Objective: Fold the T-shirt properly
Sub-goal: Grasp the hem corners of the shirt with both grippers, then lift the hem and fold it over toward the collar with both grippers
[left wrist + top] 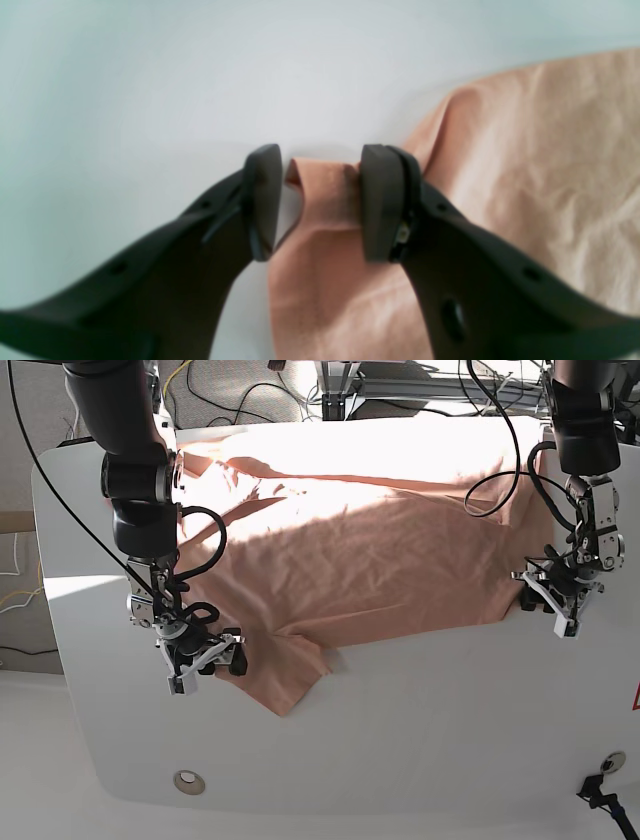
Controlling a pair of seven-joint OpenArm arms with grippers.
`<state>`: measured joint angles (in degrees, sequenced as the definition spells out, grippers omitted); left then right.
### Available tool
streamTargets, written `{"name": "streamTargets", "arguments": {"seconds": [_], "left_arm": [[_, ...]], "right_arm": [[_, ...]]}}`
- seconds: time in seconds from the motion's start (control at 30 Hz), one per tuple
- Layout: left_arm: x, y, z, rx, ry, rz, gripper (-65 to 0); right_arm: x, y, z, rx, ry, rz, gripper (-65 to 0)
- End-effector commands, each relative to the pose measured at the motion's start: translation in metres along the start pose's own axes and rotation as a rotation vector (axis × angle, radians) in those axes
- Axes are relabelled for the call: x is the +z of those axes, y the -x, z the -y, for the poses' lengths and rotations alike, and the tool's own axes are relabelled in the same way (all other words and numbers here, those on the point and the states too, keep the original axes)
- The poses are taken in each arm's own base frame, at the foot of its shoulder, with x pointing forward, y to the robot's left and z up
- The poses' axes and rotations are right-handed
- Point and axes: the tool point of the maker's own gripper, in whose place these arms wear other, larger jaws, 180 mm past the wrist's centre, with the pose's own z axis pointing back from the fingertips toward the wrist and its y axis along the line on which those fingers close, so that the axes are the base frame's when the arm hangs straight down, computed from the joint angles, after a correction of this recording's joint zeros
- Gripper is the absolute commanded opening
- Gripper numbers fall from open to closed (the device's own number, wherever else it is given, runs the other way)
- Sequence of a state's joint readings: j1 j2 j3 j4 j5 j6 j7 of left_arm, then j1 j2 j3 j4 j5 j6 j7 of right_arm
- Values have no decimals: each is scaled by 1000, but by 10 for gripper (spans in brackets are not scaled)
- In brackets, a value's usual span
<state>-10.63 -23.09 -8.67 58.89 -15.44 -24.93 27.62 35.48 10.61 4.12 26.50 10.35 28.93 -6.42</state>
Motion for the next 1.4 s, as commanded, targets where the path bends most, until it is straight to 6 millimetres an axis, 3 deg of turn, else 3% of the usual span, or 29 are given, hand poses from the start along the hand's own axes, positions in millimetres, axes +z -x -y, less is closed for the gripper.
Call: {"name": "streamTargets", "arguments": {"seconds": [0.0,0.13,0.17,0.53,0.57,0.67,0.93,1.0,1.2,1.37], "left_arm": [[4,-7,-8,-20,-16,-2,-420],[3,-6,-8,-19,-17,-3,-420],[3,-6,-8,-20,-17,-4,-420],[3,-6,-7,-19,-15,-2,-432],[3,-6,-7,-20,-15,-3,-464],[3,-6,-7,-18,-15,-1,-650],[3,-11,-6,-20,-13,14,-650],[7,-27,-3,-39,-12,70,-650],[20,-47,7,-85,-3,189,-650],[32,-61,16,-120,4,276,-650]], "right_arm": [[-2,-9,-4,32,-10,-7,-350],[-3,-8,-4,52,-8,-15,-630],[-3,-8,-4,52,-8,-15,-650],[5,-15,-7,123,-7,21,-650],[6,-11,-6,135,-4,10,-650],[6,-9,-6,141,-3,5,-650],[7,-17,-7,148,-4,24,-650],[11,-26,-10,173,-4,57,-650],[34,-49,-25,292,5,86,-650],[64,-45,-41,386,12,84,-650]]}}
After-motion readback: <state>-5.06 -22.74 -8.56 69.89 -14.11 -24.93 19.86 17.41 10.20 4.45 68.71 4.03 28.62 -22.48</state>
